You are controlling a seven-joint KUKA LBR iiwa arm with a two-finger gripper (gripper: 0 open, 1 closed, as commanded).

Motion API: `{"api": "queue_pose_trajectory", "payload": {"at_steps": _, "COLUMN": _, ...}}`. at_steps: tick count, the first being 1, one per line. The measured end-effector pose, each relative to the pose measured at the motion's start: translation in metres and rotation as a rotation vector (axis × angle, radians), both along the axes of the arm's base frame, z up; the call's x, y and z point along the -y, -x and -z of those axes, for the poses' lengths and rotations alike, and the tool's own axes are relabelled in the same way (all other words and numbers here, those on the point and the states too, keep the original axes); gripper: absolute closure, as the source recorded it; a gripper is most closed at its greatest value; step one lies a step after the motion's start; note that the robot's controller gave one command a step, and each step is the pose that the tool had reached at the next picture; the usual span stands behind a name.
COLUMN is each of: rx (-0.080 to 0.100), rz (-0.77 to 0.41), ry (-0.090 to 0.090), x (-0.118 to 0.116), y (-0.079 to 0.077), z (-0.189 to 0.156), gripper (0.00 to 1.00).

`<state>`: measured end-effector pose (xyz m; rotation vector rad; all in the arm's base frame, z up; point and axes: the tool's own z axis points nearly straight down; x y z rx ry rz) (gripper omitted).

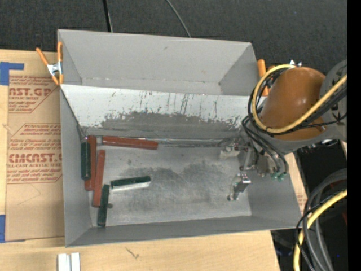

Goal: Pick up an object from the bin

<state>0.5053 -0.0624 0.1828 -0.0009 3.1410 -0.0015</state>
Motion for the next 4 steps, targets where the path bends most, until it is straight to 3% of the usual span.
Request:
{"api": "queue_pose_trajectory", "payload": {"at_steps": 1, "rx": 0.001, "rz": -0.066, "ry": -0.002, "x": -0.122, "y": -0.029, "z": 0.005, "gripper": 1.0}}
{"api": "queue_pose_trajectory", "payload": {"at_steps": 2, "rx": 0.001, "rz": -0.066, "ry": -0.002, "x": -0.121, "y": -0.029, "z": 0.005, "gripper": 1.0}}
{"api": "queue_pose_trajectory", "payload": {"at_steps": 3, "rx": -0.007, "rz": -0.04, "ry": -0.002, "x": -0.119, "y": -0.026, "z": -0.04, "gripper": 1.0}}
{"api": "queue_pose_trajectory", "payload": {"at_steps": 4, "rx": 0.001, "rz": 0.302, "ry": 0.0, "x": -0.075, "y": -0.041, "z": -0.057, "gripper": 0.0}}
